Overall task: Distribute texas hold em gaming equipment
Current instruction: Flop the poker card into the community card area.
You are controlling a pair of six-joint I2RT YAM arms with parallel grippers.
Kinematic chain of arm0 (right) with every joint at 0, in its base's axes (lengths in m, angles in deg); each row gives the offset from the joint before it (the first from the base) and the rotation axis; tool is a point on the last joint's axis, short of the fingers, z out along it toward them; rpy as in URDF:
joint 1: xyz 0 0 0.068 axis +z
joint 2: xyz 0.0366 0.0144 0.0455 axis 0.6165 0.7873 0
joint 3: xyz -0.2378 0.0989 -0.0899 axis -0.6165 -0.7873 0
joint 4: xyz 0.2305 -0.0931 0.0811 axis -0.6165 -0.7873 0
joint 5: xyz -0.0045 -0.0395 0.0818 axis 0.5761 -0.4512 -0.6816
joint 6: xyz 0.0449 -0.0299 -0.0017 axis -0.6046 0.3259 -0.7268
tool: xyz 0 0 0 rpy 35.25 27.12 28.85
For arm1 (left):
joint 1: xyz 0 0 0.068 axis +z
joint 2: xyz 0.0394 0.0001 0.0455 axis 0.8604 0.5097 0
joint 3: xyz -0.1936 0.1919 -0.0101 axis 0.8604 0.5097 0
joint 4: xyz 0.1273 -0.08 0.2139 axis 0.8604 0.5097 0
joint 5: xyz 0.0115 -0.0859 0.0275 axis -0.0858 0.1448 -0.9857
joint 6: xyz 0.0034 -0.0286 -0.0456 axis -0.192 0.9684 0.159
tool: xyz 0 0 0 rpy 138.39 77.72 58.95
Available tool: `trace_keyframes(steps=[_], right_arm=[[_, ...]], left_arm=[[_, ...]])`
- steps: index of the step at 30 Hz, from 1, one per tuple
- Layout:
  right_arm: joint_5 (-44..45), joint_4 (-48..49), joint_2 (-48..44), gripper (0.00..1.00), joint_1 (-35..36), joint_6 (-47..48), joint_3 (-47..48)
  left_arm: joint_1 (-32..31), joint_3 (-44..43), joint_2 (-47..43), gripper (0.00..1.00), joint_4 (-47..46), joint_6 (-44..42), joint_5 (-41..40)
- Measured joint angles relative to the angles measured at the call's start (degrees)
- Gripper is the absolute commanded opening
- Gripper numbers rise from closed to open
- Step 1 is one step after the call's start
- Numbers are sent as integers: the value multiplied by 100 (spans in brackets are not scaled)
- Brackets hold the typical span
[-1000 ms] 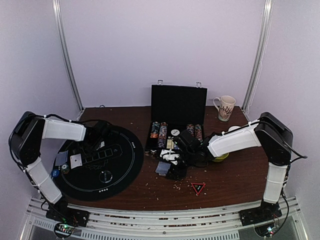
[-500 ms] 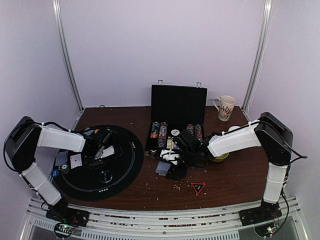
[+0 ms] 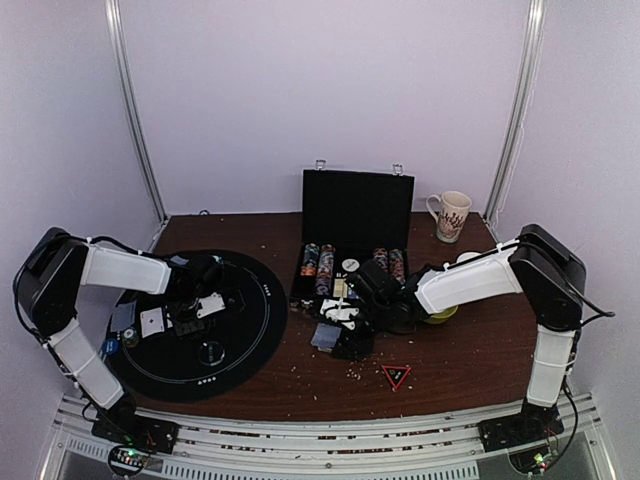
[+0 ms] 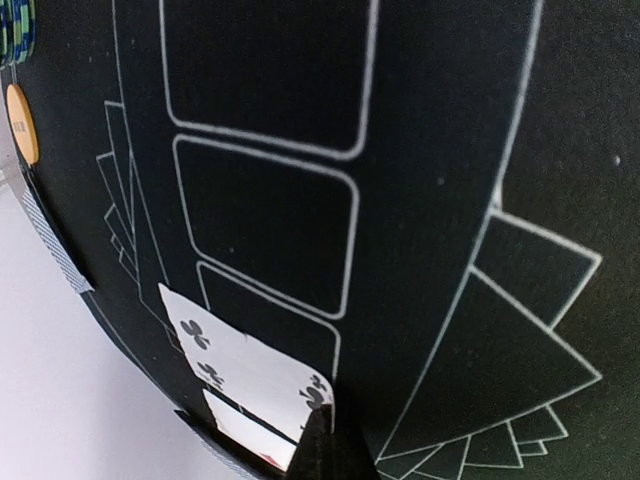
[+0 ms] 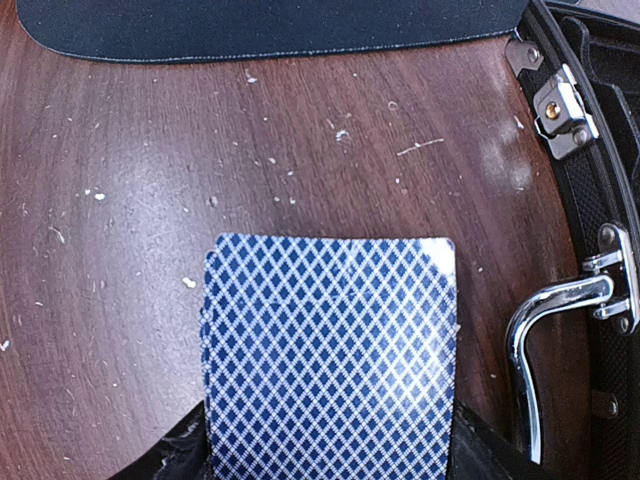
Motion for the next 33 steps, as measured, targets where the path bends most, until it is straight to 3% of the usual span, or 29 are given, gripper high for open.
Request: trace_keyframes(steps=[32, 33], right_arm=[[2, -2, 0, 73, -2, 2, 0], [2, -2, 0, 73, -2, 2, 0]], left_arm=[[190, 245, -249, 0, -66, -225, 157], [190, 245, -249, 6, -66, -225, 157]])
